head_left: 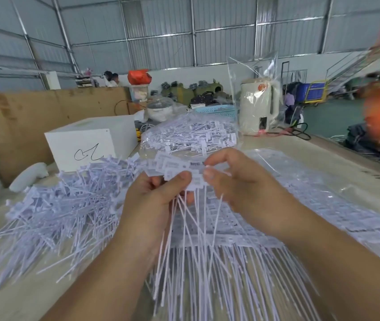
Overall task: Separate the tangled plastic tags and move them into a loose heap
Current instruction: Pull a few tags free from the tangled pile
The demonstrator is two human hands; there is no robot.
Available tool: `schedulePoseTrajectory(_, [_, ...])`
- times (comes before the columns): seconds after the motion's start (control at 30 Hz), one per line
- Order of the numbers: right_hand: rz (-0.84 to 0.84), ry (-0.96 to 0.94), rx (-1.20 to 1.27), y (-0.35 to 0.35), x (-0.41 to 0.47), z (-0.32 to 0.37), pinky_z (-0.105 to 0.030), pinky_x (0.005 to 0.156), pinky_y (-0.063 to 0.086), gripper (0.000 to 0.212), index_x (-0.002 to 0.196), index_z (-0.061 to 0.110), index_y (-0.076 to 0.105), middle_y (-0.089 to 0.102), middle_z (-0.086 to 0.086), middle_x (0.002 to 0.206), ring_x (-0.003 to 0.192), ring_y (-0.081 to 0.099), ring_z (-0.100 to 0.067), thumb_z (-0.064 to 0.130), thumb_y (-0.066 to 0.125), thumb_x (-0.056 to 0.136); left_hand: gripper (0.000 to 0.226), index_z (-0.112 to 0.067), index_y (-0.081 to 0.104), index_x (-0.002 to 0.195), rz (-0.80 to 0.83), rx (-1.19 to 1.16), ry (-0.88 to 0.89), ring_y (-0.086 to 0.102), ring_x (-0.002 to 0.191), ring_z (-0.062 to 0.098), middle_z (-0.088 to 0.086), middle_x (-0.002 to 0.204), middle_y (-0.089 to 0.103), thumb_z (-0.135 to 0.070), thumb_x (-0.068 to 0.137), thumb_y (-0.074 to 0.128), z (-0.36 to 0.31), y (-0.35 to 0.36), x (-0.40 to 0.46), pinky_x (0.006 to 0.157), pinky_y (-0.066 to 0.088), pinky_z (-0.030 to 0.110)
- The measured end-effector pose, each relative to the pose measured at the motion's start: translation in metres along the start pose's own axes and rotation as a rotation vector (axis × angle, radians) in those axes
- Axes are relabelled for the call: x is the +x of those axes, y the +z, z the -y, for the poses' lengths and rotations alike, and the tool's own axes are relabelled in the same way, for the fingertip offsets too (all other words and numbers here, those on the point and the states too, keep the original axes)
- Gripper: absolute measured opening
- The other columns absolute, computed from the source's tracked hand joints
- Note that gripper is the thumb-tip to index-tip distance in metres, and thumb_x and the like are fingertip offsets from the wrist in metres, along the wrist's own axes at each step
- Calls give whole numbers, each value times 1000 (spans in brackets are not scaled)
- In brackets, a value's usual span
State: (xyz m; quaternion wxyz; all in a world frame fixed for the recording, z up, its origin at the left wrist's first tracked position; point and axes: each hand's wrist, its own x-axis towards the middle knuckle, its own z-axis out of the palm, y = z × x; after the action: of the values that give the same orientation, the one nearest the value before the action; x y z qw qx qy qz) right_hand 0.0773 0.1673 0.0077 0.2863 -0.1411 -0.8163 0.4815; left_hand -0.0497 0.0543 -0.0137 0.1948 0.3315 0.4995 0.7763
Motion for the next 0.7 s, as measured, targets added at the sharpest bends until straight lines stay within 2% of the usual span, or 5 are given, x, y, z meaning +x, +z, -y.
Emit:
schedulePoseTrajectory(0.2, [79, 23, 72, 15, -4, -5, -20, 46, 43, 54, 120, 28, 60, 69, -4, 88, 48, 54, -7, 63, 54, 80, 48, 7, 61, 100, 60, 57, 39, 73, 77, 23, 13, 87, 72, -21, 65, 78, -5, 4, -5, 67, 58, 35])
schedulePoseTrajectory(0.33, [90, 16, 285, 24, -3, -7, -26, 44, 47, 20, 101, 23, 71, 68, -1, 86, 58, 57, -17, 37, 58, 95, 61, 13, 47, 99, 36, -2, -42, 61, 86, 56, 42, 98, 56, -24, 69, 84, -9, 6, -7, 81, 43, 78])
schedulePoseTrajectory(0.4, [87, 34, 325, 26, -4, -7, -25, 42, 46, 16, 100, 21, 70, 66, 7, 77, 53, 56, -14, 26, 55, 99, 62, 10, 45, 95, 23, 9, -60, 52, 91, 68, 48, 101, 49, -33, 68, 81, -11, 8, -7, 84, 35, 83])
schedulePoseTrajectory(0.57, [25, 89, 417, 31, -2, -8, -27, 40, 42, 15, 105, 12, 66, 66, 1, 80, 44, 54, -15, 19, 55, 99, 17, -11, 57, 79, 9, 201, 45, 61, 79, 30, 25, 85, 62, -16, 85, 72, -3, 7, -4, 84, 51, 43])
schedulePoseTrajectory(0.7, [-7, 117, 519, 30, 2, -11, -27, 42, 39, 15, 93, 13, 68, 64, 1, 69, 43, 49, -17, 16, 54, 98, 13, -15, 60, 78, 75, 263, 69, 63, 72, 11, 4, 76, 66, -9, 88, 67, -1, 8, -6, 68, 51, 16])
